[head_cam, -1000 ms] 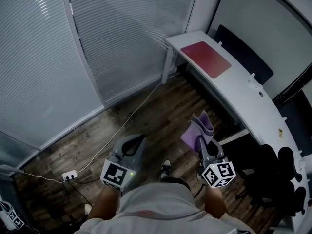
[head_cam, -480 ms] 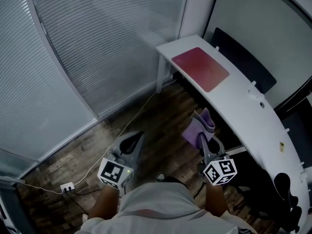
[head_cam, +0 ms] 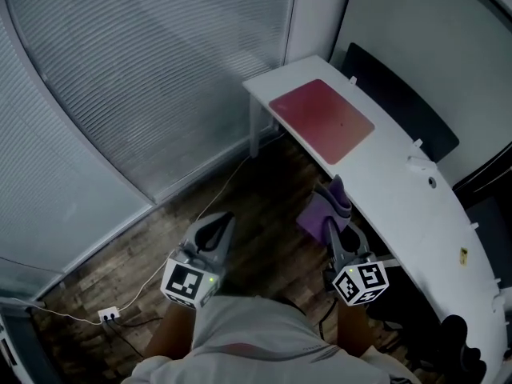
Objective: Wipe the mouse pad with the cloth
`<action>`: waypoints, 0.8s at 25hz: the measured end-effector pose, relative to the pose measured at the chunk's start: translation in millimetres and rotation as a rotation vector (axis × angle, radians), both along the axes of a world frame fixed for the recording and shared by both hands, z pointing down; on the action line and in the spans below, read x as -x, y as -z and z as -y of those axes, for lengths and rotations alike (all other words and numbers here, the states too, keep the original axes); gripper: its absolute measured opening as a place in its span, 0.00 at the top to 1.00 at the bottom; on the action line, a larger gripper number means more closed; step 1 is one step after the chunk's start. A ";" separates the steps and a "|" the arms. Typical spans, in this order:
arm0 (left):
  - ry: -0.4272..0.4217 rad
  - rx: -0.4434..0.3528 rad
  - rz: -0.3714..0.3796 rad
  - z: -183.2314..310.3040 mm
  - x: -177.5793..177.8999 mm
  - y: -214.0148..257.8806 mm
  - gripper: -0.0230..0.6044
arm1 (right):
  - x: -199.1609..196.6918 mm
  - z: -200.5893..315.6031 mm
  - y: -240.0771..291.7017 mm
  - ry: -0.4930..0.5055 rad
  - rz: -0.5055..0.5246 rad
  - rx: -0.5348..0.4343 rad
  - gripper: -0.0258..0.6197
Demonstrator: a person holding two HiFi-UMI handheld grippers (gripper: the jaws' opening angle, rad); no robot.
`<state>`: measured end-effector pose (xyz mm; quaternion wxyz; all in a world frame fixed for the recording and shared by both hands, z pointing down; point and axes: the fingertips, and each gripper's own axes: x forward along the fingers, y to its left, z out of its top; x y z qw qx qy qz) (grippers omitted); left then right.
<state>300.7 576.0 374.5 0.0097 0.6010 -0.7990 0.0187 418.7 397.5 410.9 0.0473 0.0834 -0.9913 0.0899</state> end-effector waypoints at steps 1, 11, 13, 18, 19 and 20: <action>-0.007 0.003 -0.006 10.0 5.3 -0.2 0.97 | 2.6 8.6 -2.3 -0.011 -0.003 0.006 0.88; -0.160 0.025 0.007 96.4 84.3 -13.6 0.97 | 41.5 78.5 -12.2 -0.186 -0.026 0.004 0.88; -0.196 0.025 0.014 114.1 104.9 -12.4 0.97 | 52.8 92.4 -8.4 -0.229 -0.035 0.000 0.88; -0.260 0.003 0.019 147.1 171.0 2.0 0.97 | 111.3 123.0 2.8 -0.301 -0.044 -0.016 0.88; -0.267 0.004 0.022 151.6 189.9 0.7 0.97 | 129.2 128.9 3.5 -0.311 -0.044 -0.017 0.88; -0.274 0.007 0.026 155.7 209.9 -1.8 0.97 | 148.2 134.2 4.0 -0.318 -0.044 -0.017 0.88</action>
